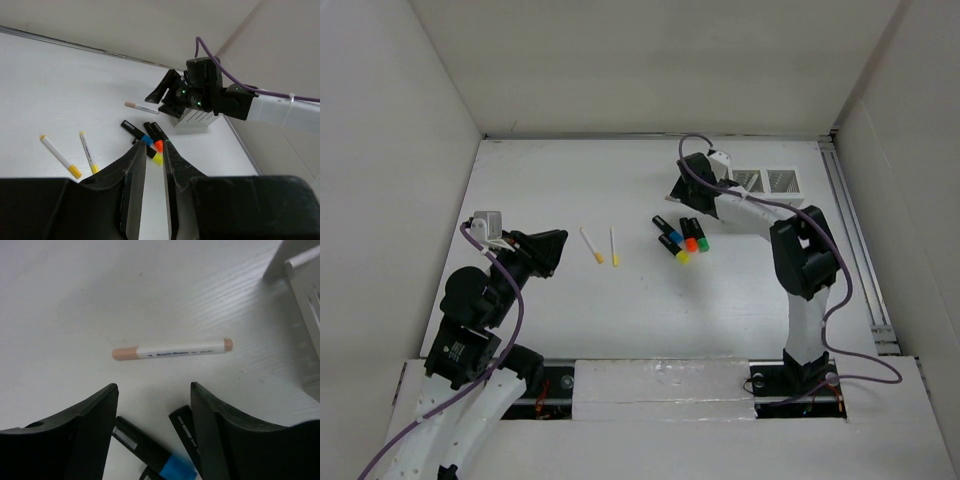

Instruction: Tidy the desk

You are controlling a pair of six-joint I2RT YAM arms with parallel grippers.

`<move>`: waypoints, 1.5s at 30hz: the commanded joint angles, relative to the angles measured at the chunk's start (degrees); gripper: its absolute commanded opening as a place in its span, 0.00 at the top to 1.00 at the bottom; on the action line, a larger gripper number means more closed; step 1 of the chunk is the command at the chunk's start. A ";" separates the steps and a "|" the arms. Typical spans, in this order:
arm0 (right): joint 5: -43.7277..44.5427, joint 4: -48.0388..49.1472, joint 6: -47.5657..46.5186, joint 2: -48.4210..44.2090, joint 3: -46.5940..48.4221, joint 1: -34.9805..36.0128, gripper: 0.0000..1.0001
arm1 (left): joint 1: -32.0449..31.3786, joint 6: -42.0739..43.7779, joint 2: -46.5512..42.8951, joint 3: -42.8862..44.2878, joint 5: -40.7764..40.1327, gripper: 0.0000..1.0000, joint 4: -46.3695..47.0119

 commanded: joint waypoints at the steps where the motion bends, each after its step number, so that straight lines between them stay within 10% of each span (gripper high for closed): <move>1: 0.15 -2.10 -3.29 1.49 5.54 -0.74 0.33 | -0.20 0.55 -0.29 1.27 0.77 0.83 2.04; 6: -1.44 -6.41 -4.53 7.29 13.80 -2.67 0.34 | -0.20 0.55 -0.02 1.19 0.86 0.83 2.12; 15: 0.49 -12.74 -4.44 12.30 21.19 -4.34 0.94 | -0.20 0.55 0.33 1.19 1.21 0.83 2.39; 18: 2.33 -13.97 -4.53 13.71 22.25 -4.34 1.00 | -0.20 0.55 0.41 1.19 1.30 0.83 2.39; 45: -2.41 -9.58 -3.47 5.72 8.80 -1.97 1.00 | -0.20 0.55 -0.55 1.27 0.95 0.83 2.12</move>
